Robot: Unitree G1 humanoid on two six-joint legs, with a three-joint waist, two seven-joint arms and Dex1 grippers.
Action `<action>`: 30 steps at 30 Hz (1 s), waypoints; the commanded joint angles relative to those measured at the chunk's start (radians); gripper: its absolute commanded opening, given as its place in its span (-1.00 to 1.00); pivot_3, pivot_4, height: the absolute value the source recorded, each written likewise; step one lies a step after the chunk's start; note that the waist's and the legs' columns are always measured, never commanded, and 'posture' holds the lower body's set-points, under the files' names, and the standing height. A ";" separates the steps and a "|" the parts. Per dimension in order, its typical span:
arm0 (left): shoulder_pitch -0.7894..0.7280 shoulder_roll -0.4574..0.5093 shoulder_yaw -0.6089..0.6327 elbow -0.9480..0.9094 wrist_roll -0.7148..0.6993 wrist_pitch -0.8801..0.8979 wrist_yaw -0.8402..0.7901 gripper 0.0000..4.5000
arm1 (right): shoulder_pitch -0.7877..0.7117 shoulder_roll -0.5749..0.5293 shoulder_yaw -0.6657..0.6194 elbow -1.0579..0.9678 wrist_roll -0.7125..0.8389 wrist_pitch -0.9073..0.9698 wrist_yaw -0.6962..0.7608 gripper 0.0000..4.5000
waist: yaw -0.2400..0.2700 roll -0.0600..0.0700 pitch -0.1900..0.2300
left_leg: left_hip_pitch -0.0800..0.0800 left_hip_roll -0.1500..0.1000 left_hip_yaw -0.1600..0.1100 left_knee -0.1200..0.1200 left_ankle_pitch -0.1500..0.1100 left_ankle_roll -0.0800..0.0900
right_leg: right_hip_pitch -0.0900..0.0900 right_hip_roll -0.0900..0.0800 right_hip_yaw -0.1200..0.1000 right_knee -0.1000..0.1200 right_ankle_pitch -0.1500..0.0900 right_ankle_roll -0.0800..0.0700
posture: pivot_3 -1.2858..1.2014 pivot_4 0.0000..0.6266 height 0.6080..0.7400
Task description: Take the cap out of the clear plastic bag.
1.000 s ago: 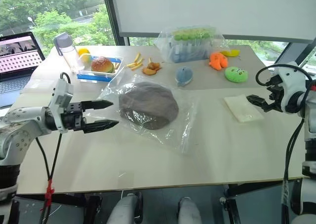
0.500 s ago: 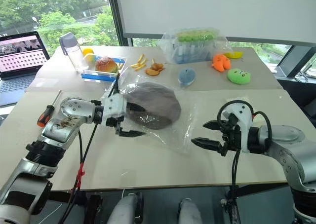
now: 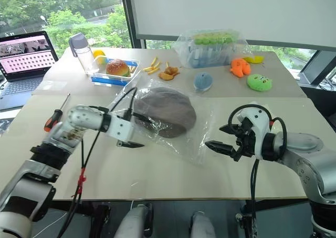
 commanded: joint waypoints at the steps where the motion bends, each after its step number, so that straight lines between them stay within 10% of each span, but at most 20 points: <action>1: -0.094 -0.059 -0.024 0.124 0.109 -0.066 0.128 1.00 | -0.028 -0.031 -0.051 0.012 -0.027 -0.041 -0.023 0.98 | -0.001 0.000 0.000 | 0.000 0.000 0.000 0.001 0.000 0.000 | 0.000 0.000 0.000 0.000 0.000 0.000 | 0.03 -0.52 1.00; 13: -0.336 -0.238 -0.118 0.583 0.338 -0.138 0.431 1.00 | -0.038 -0.011 -0.045 0.002 -0.025 -0.052 -0.077 0.98 | -0.002 -0.001 0.001 | 0.000 -0.001 0.000 0.002 0.000 0.002 | 0.001 0.000 0.000 0.001 0.000 0.002 | 0.03 -0.52 1.00; 26: -0.311 -0.329 -0.015 0.721 0.139 -0.059 0.072 -0.91 | -0.061 -0.052 0.004 0.042 -0.119 -0.107 -0.105 1.00 | -0.002 -0.001 0.000 | 0.000 -0.001 -0.001 0.003 -0.001 0.002 | 0.002 0.000 0.000 0.001 0.000 0.002 | 0.03 -0.52 1.00; 30: -0.272 -0.358 0.024 0.629 0.027 0.036 -0.155 -0.95 | -0.120 -0.039 0.031 0.076 -0.123 -0.133 -0.090 1.00 | -0.004 -0.001 0.000 | 0.000 -0.001 -0.001 0.003 -0.001 0.002 | 0.002 0.000 0.000 0.001 0.000 0.001 | 0.03 -0.52 1.00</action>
